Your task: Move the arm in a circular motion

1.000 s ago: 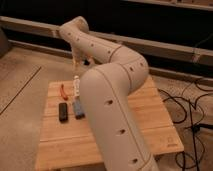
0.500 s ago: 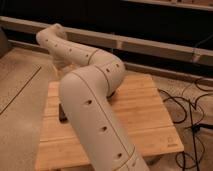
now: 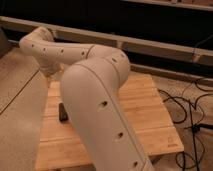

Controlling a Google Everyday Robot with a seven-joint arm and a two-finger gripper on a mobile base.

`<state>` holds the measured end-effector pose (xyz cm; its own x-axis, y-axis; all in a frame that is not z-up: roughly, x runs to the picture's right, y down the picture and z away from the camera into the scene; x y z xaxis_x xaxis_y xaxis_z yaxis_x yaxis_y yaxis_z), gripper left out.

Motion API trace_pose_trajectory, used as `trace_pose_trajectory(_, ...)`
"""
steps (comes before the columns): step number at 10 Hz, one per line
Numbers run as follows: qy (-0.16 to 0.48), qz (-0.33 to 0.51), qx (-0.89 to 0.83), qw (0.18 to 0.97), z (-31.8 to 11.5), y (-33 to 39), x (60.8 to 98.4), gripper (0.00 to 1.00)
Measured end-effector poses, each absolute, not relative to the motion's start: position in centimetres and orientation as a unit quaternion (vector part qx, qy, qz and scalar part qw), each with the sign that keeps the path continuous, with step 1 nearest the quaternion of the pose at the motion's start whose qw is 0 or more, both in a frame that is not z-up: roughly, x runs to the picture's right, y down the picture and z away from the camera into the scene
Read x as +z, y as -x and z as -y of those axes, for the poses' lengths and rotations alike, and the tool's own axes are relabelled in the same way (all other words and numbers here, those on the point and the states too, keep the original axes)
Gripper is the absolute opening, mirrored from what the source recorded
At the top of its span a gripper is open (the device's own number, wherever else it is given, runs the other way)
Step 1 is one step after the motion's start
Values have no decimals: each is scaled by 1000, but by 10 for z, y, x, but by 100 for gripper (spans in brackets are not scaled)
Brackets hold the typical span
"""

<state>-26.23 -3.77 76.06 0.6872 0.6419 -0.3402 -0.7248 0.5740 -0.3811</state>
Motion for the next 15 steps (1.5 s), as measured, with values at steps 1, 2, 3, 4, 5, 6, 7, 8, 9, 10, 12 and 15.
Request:
trace_pose_trajectory(1,246,-79,397,881,35,251,750,65)
trace_pose_trajectory(2,236,-80,412,876,35,233,741,65)
trace_pose_trajectory(3,225,-81,431,870,38,212,733,65)
trace_pose_trajectory(4,214,-84,447,865,42,193,727,65)
trace_pose_trajectory(5,199,-92,467,856,50,167,721,65)
trace_pose_trajectory(6,186,-101,482,850,58,147,717,65)
trace_pose_trajectory(7,169,-118,502,840,73,119,716,65)
trace_pose_trajectory(8,159,-130,512,834,83,104,717,65)
trace_pose_trajectory(9,147,-150,524,825,97,86,723,65)
trace_pose_trajectory(10,137,-169,529,820,110,74,730,65)
trace_pose_trajectory(12,129,-193,523,820,128,77,751,65)
trace_pose_trajectory(15,131,-217,482,839,136,121,783,65)
